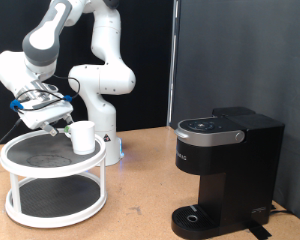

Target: Make a cup of coffee with the keurig machine

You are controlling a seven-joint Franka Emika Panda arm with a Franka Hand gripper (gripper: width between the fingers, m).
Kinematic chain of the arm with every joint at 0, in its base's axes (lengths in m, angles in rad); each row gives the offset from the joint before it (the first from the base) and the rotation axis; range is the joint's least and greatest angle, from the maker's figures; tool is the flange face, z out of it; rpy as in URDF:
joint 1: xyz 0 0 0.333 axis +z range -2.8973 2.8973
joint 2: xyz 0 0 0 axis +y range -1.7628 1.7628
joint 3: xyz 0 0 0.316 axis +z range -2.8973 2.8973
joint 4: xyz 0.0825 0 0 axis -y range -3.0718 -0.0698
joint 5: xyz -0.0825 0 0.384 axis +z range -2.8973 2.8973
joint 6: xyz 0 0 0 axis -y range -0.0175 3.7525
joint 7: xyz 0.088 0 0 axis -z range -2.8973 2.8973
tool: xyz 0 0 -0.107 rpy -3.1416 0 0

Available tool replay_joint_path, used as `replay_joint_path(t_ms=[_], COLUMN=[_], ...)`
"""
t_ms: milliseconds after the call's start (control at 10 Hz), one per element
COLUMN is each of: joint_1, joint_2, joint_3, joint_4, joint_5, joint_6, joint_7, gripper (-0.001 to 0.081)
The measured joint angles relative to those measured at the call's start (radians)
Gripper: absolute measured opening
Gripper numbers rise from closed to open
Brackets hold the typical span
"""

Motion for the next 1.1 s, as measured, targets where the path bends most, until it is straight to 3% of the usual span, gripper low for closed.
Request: replay_joint_path(t_ms=[400,600,700,800,900,1000,1100], joint_1=[0.024,0.027,0.027,0.027,0.027,0.027,0.027], joint_2=[0.049,0.057,0.059,0.059,0.059,0.059,0.059], joint_3=[0.0,0.0,0.0,0.0,0.0,0.0,0.0], joint_4=[0.001,0.001,0.001,0.001,0.001,0.001,0.001], joint_5=[0.063,0.071,0.073,0.074,0.074,0.074,0.074], joint_6=[0.013,0.012,0.01,0.008,0.005,0.002,-0.001], joint_7=[-0.054,-0.069,-0.079,-0.086,-0.092,-0.096,-0.098], gripper=[0.0734,0.0467,0.0467,0.0332,0.0147,0.0147,0.0049])
